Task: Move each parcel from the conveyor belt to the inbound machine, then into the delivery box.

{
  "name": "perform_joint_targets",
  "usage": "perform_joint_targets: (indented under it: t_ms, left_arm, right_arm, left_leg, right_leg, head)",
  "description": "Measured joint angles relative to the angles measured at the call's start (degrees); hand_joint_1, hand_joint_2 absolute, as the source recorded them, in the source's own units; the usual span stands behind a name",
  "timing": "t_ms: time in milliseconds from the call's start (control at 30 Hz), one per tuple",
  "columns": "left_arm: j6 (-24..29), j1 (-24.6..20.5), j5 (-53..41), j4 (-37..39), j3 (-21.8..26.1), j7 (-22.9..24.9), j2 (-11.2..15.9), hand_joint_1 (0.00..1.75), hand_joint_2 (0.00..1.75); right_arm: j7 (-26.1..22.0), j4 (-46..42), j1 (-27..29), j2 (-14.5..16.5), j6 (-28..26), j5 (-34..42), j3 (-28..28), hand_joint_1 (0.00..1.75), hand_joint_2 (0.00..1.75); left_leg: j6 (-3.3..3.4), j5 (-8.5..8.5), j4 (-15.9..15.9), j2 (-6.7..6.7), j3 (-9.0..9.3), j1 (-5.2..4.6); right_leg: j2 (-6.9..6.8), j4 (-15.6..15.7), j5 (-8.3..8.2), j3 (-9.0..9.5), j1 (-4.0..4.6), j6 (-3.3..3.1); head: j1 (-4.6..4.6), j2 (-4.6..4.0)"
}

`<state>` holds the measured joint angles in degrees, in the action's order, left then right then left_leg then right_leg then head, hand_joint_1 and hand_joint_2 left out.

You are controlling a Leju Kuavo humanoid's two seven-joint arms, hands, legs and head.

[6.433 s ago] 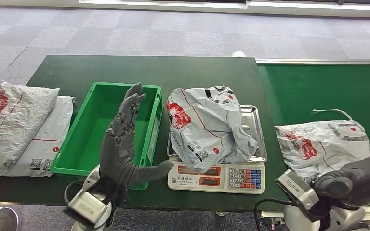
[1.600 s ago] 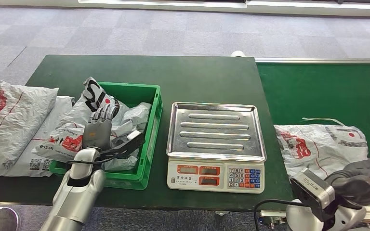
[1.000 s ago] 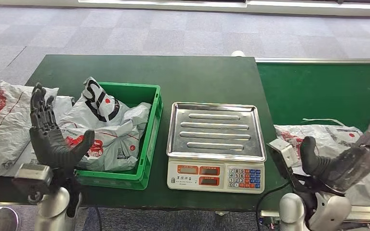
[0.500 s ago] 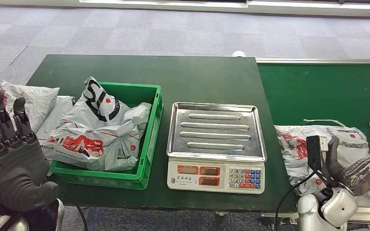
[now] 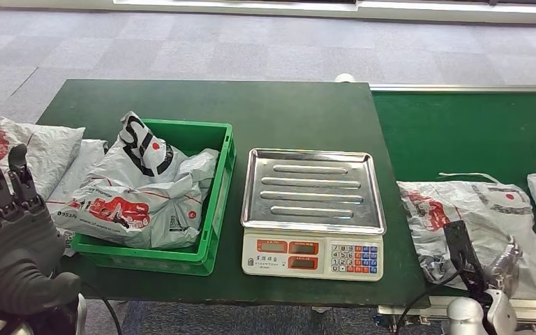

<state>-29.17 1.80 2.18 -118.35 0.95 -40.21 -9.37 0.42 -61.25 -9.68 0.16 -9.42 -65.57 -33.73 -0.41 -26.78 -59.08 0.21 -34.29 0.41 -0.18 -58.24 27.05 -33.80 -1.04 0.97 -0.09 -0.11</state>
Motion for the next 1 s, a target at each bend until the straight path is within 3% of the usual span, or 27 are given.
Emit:
perform_joint_targets:
  t_ms: [67, 167, 333, 467, 633, 767, 1000]
  left_arm:
    - [-0.8, -0.1, 0.7, -0.3, 0.0, 0.0, 0.0, 0.0, 1.75]
    - [-2.3, -0.7, 1.1, -0.9, 0.1, 0.0, 0.0, 0.0, 1.75]
    - [-2.4, -1.1, -0.7, -2.3, 0.1, 0.0, 0.0, 0.0, 1.75]
    - [0.1, -0.8, -2.2, -3.7, -0.1, 0.0, 0.6, 0.0, 1.75]
    - [3.2, -0.5, -2.8, -4.4, -1.4, 0.0, 2.3, 0.0, 1.75]
    - [4.9, 0.2, -2.8, -4.8, -1.8, 0.0, 3.4, 0.0, 1.75]
    - [5.9, 0.7, -2.8, -5.3, -1.8, 0.0, 4.0, 0.0, 1.75]
  right_arm:
    - [-1.2, 1.7, -0.1, -0.3, 4.3, -0.1, 0.0, 0.0, 0.0]
    - [-2.6, 5.1, -0.2, -1.0, 8.7, -1.6, 0.6, 0.0, 0.0]
    - [-4.2, 9.3, 0.2, -1.6, 9.9, -3.1, 2.4, 0.0, 0.0]
    - [-4.0, 10.4, 0.5, -1.6, 9.8, -3.6, 4.0, 1.75, 0.0]
    - [-1.9, 10.8, 0.6, -1.8, 8.1, -4.6, 5.3, 1.75, 0.0]
    - [-0.8, 9.4, 1.3, -1.9, 5.0, -4.8, 5.9, 1.75, 1.75]
    - [-0.3, 6.0, 2.6, -1.3, 2.3, -4.5, 6.2, 1.75, 1.75]
  left_leg:
    - [0.0, 0.0, 0.0, -0.01, 0.0, 0.0]
    - [0.0, 0.0, 0.0, -0.02, 0.01, 0.01]
    - [-0.01, 0.0, 0.0, 0.01, 0.02, 0.03]
    - [-0.01, -0.01, 0.0, 0.03, 0.03, 0.05]
    - [-0.01, -0.01, 0.0, 0.08, 0.11, 0.05]
    - [0.0, -0.01, 0.0, 0.08, 0.15, 0.04]
    - [-0.01, -0.01, 0.0, 0.07, 0.14, 0.02]
  right_leg:
    - [-0.03, 0.0, 0.0, 0.01, 0.0, 0.0]
    - [-0.04, 0.0, 0.0, 0.03, 0.02, 0.0]
    - [0.02, 0.0, 0.0, 0.01, 0.03, -0.01]
    - [0.03, 0.0, 0.02, 0.01, 0.03, -0.02]
    - [0.03, 0.0, 0.02, 0.09, 0.03, -0.02]
    - [0.03, 0.0, 0.01, 0.15, 0.02, -0.02]
    - [0.02, 0.0, 0.01, 0.14, 0.01, -0.02]
  head:
    - [0.0, 0.0]
    - [0.0, 0.0]
    - [0.0, 0.0]
    - [0.0, 0.0]
    - [0.0, 0.0]
    - [0.0, 0.0]
    - [0.0, 0.0]
